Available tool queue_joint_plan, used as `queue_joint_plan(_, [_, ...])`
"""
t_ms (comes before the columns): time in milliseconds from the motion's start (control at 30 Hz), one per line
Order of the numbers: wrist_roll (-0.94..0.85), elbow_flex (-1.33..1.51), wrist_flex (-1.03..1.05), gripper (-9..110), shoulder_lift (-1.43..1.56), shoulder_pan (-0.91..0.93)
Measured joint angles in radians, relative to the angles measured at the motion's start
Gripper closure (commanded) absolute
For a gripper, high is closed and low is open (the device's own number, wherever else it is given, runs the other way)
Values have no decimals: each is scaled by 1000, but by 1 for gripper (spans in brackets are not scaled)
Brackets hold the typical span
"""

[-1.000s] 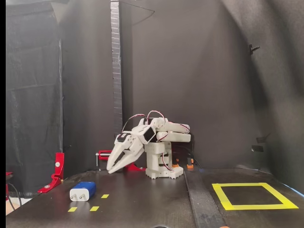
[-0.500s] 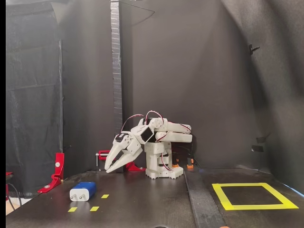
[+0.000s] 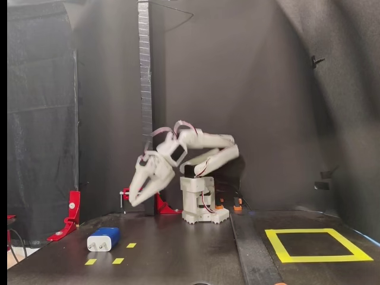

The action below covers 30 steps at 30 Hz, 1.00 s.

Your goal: Grasp the block and place it in the designated area.

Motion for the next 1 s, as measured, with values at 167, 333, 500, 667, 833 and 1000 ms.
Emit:
queue_joint_plan(167, [-32,-264,89,102,-265,20])
queue_joint_plan(333, [-100,-503,187,102,-517,40])
queue_joint_plan(500, [-173,-692,275,102,-709,61])
queue_joint_plan(667, [-199,-815,307,102,-836,69])
queue_joint_plan(833, [-219,-893,325,102,-911,74])
queue_joint_plan(1000, [-259,-894,351,102,-914,80])
